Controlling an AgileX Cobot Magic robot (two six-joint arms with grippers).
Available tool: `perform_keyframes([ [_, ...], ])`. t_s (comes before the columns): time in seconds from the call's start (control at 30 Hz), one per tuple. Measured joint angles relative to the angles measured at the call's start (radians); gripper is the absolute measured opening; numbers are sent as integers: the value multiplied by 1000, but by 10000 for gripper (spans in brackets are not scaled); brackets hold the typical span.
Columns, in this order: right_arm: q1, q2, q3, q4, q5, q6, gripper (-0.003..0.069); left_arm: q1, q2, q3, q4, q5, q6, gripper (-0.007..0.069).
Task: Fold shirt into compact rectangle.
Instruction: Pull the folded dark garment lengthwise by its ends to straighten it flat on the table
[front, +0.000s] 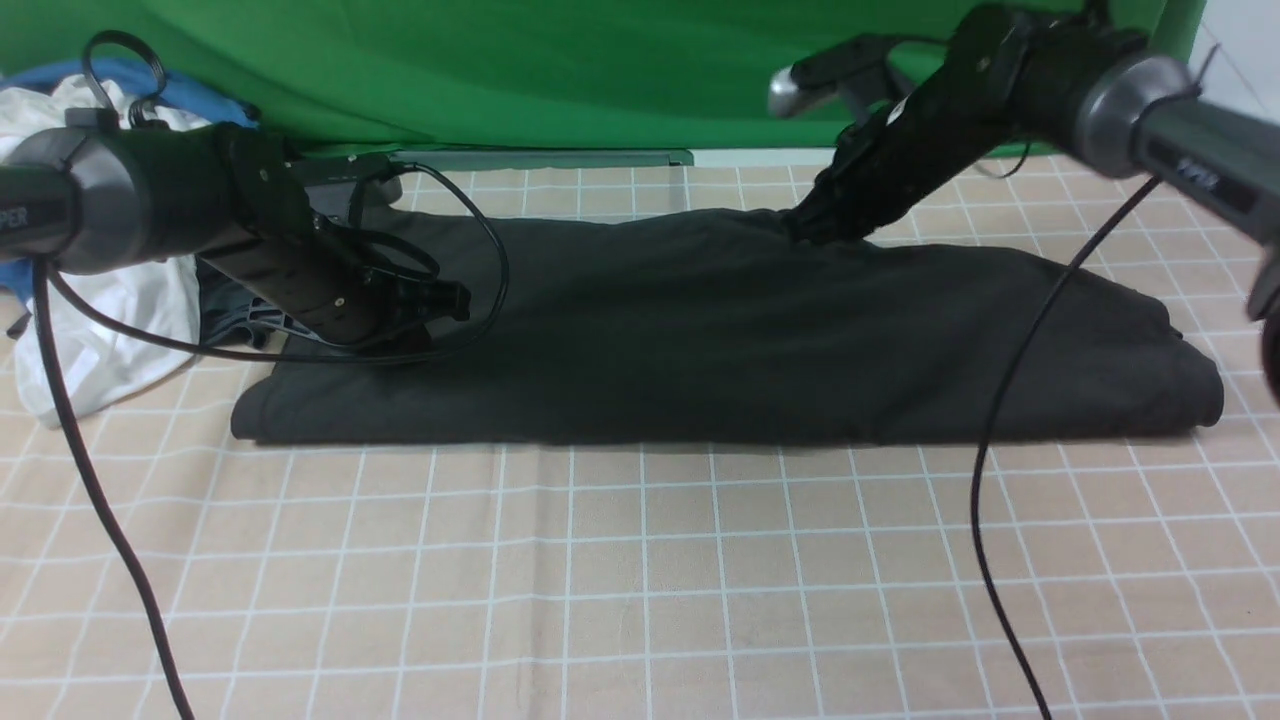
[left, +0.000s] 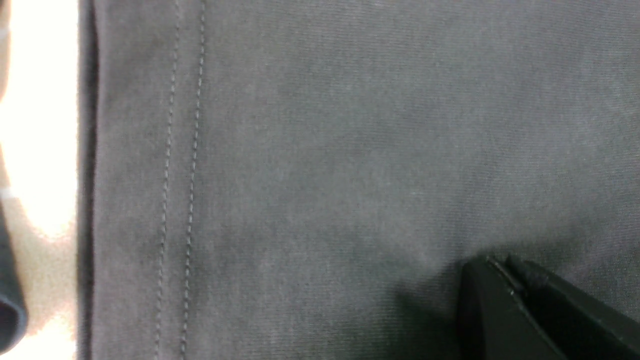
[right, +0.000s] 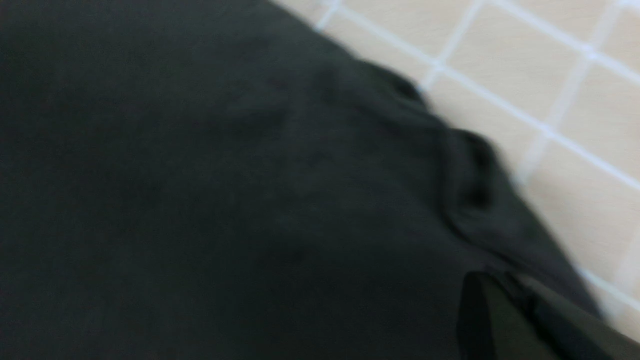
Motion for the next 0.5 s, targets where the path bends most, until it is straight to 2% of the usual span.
perform_keyframes([
  [0.17,0,65,-1,-12,-128,-1,36,0,0,0,0,2,0,18],
  [0.3,-25,77,-8,-104,-193,50,53,0,0,0,0,1,-3,18],
  [0.37,-52,64,-22,-129,-146,81,66,0,0,0,3,0,-3,18],
  [0.5,-135,-38,-55,-165,115,89,75,0,-24,3,20,6,-4,18],
])
